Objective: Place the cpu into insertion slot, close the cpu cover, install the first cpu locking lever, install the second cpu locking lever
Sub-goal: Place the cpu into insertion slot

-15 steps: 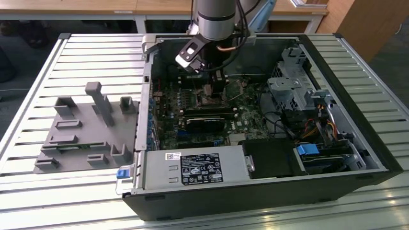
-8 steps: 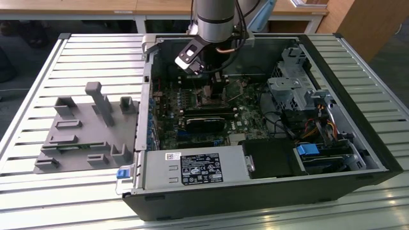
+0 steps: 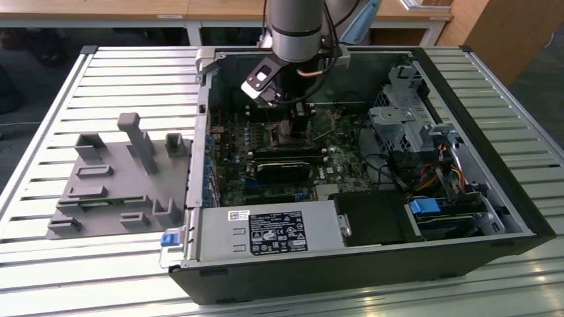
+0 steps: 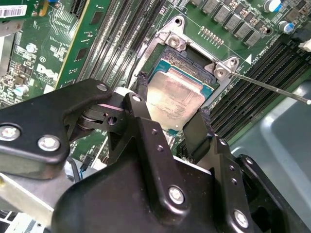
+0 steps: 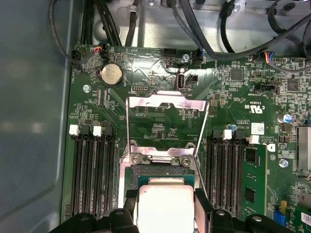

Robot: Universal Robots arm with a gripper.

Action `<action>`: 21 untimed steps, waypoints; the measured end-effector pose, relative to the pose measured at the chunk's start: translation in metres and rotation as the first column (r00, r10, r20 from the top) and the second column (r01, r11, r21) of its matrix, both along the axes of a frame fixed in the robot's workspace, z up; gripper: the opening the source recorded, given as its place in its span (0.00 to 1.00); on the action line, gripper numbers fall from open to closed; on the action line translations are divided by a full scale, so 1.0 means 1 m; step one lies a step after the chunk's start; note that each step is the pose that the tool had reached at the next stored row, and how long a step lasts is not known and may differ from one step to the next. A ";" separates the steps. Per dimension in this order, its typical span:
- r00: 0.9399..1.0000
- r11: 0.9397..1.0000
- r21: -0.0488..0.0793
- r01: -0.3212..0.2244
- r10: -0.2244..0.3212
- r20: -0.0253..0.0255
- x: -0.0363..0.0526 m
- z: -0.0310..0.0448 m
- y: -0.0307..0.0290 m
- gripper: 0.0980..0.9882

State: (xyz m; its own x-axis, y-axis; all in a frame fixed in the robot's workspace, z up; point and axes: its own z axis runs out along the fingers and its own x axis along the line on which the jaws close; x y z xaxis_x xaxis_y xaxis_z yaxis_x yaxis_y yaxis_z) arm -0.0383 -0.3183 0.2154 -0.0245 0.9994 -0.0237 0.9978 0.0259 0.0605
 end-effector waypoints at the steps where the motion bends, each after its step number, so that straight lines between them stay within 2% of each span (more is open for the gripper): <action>1: 1.000 1.000 0.000 0.000 0.000 0.000 -0.0001 -0.0009 0.0001 0.50; 12: 1.000 1.000 0.000 0.008 -0.008 0.000 -0.0016 -0.0090 0.0008 0.50; 21: 1.000 1.000 0.000 0.008 -0.008 0.000 -0.0008 -0.0122 0.0008 0.50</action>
